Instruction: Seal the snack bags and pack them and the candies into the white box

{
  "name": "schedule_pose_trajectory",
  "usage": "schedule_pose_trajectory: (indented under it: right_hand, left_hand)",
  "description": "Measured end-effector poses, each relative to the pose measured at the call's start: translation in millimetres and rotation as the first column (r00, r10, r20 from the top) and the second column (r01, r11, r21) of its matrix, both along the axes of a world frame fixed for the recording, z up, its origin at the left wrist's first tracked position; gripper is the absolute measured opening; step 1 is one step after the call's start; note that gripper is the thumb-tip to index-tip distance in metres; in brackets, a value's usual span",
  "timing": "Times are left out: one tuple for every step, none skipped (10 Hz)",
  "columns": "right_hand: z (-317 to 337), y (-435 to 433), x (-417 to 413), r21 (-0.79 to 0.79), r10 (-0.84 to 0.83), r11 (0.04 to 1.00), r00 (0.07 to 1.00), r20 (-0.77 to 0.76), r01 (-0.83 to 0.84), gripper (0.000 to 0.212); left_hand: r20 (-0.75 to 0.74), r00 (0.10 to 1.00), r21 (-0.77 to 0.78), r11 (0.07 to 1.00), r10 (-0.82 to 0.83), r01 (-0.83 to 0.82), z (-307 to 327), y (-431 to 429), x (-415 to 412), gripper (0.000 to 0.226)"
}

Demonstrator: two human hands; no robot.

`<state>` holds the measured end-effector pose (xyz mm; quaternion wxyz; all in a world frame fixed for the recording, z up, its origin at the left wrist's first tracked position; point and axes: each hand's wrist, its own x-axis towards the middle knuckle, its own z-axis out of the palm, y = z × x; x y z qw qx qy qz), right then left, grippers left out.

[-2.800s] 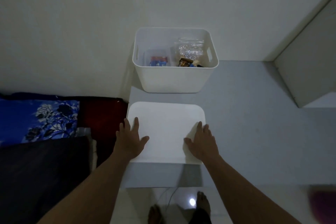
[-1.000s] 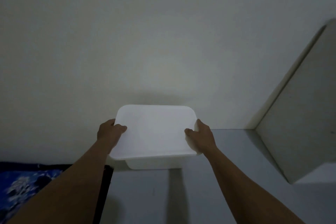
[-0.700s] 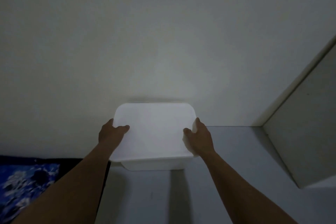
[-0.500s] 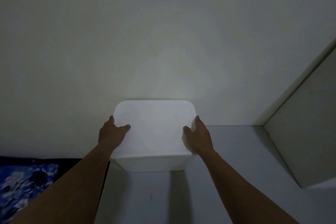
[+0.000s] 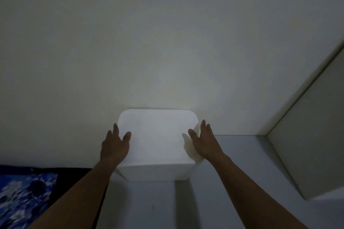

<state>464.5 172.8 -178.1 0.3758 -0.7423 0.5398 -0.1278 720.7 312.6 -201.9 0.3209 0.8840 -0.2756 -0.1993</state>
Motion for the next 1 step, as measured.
schedule_pose_trajectory:
  right_hand:
    - [69.7,17.5,-26.8,-0.136,0.021,0.991,0.994,0.104,-0.007,0.07]
  left_hand:
    - [0.138,0.99,-0.323,0.946,0.042,0.005,-3.1,50.0,-40.1,0.061]
